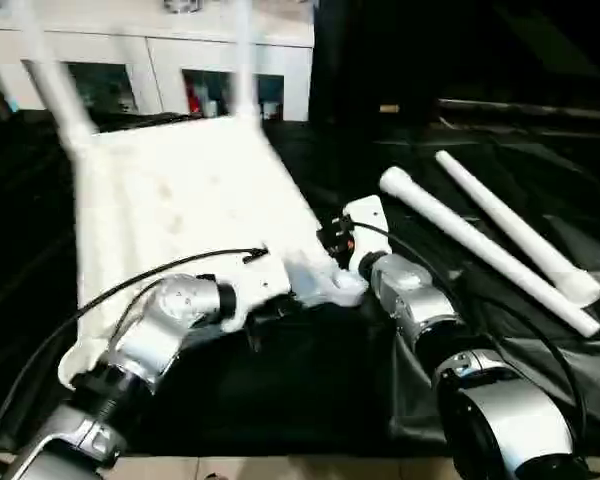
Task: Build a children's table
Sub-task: Rotate table base
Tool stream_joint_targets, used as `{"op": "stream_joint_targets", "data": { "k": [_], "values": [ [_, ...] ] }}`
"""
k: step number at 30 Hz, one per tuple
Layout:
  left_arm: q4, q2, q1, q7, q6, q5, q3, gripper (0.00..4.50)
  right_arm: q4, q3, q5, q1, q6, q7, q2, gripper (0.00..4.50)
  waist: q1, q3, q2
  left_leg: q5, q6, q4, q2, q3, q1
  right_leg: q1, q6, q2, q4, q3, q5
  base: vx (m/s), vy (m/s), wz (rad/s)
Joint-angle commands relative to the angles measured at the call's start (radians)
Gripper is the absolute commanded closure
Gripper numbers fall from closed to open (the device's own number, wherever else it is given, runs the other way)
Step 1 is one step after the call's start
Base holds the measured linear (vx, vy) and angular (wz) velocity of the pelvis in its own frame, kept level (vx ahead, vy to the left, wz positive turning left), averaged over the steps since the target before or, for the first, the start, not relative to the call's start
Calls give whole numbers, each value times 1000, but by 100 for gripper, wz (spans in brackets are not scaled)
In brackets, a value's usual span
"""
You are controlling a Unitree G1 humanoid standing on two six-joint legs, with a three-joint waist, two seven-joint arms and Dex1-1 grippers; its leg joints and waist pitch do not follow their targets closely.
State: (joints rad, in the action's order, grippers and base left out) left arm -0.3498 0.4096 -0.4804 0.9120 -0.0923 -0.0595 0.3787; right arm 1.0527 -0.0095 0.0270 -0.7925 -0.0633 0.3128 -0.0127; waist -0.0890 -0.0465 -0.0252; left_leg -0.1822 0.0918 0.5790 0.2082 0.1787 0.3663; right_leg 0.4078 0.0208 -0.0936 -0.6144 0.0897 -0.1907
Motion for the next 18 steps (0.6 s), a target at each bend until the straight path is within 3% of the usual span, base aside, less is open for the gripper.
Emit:
{"op": "stream_joint_targets", "data": {
  "k": [1, 2, 4, 5, 10, 11, 13, 15, 17, 18],
  "values": [
    [17, 7, 1, 21, 61, 33, 0, 450, -39, 8, -5, 25, 8, 6, -18, 273, 8, 63, 5, -146, -5, -68, 24, 2, -12, -56, 186, -51, 54, -56, -89, 0, 0, 0],
    [-19, 28, 3, 16, 130, 14, -8, 450, -91, 6, 1, 52, 26, 13, -28, 273, 9, 64, -1, -140, -8, -67, 24, 3, -12, -56, 186, -51, 55, -57, -85, 0, 0, 0],
    [-56, 34, 2, -9, 197, -4, -27, 450, -137, 1, 7, 77, 39, 17, -38, 273, 7, 64, -1, -125, -19, -66, 21, 2, -10, -58, 169, -49, 56, -57, -81, 0, 0, 0],
    [-60, 34, 1, -17, 202, -5, -31, 422, -144, -1, 8, 81, 41, 18, -40, 276, 7, 64, -3, -122, -19, -65, 21, 3, -11, -58, 166, -49, 56, -58, -83, 0, 0, 0],
    [-21, 49, 11, 51, 182, 114, -134, 375, -198, -45, 39, 112, 63, -6, -64, 278, 8, 64, 2, -136, 0, -67, 24, 2, -12, -55, 181, -51, 54, -58, -106, 0, 0, 0],
    [-4, 59, 14, 72, 180, 147, -161, 375, -214, -54, 45, 115, 69, -14, -64, 278, 9, 65, 7, -127, 6, -67, 23, 2, -13, -55, 191, -48, 51, -57, -80, 0, 0, 0],
    [19, 74, 16, 94, 164, 191, -197, 360, -248, -55, 49, 122, 82, -17, -65, 278, 15, 65, 1, -122, 2, -65, 21, 3, -12, -57, 201, -44, 47, -56, -41, 0, 0, 0],
    [23, 81, 16, 102, 160, 212, -210, 354, -272, -53, 50, 129, 94, -18, -66, 278, 16, 66, 4, -108, -3, -63, 20, 3, -13, -58, 205, -43, 44, -56, -12, 0, 0, 0],
    [65, 114, 20, 101, 99, 288, -289, 341, -356, -51, 49, 150, 132, -24, -81, 278, 17, 68, 15, -91, -3, -61, 18, 3, -15, -58, 215, -39, 39, -55, 32, 0, 0, 0],
    [81, 120, 23, 46, 63, 288, -331, 332, -390, -55, 47, 157, 152, -32, -91, 278, 19, 66, 13, -92, -2, -62, 18, 3, -15, -59, 215, -37, 40, -55, 39, 0, 0, 0]
  ]
}}
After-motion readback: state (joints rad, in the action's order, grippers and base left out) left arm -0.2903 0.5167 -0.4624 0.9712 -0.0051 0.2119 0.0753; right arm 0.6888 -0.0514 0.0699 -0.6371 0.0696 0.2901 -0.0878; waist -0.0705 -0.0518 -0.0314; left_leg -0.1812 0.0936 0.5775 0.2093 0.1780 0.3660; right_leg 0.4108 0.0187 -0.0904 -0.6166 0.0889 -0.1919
